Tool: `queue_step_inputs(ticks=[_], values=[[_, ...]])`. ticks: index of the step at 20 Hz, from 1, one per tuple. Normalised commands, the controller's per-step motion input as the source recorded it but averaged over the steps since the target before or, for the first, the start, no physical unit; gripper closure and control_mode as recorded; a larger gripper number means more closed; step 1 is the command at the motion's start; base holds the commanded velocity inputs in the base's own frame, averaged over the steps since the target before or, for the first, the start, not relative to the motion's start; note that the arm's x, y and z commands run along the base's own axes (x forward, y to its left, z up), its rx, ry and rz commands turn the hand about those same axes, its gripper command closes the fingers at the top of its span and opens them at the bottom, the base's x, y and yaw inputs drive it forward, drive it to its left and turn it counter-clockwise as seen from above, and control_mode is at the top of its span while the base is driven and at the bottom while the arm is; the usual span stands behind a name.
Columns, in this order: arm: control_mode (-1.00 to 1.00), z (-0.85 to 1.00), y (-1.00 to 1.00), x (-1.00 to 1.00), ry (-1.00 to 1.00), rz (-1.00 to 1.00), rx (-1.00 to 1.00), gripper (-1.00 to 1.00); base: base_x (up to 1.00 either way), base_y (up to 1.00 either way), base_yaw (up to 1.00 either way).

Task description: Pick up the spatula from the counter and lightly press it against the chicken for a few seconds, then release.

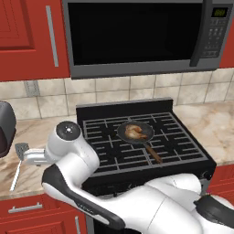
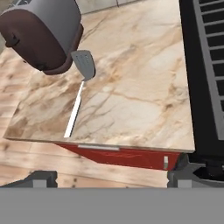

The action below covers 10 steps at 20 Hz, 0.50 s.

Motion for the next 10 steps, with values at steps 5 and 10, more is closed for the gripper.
queue_step_inputs(ticks=[5, 10], values=[[-1.00, -0.18, 0.30, 0.17, 0.04, 0.00, 0.00, -1.00, 0.00, 0.00, 0.00], [-1.00, -0.08, 0.30, 0.18, 0.01, 0.00, 0.00, -1.00, 0.00, 0.00, 0.00]])
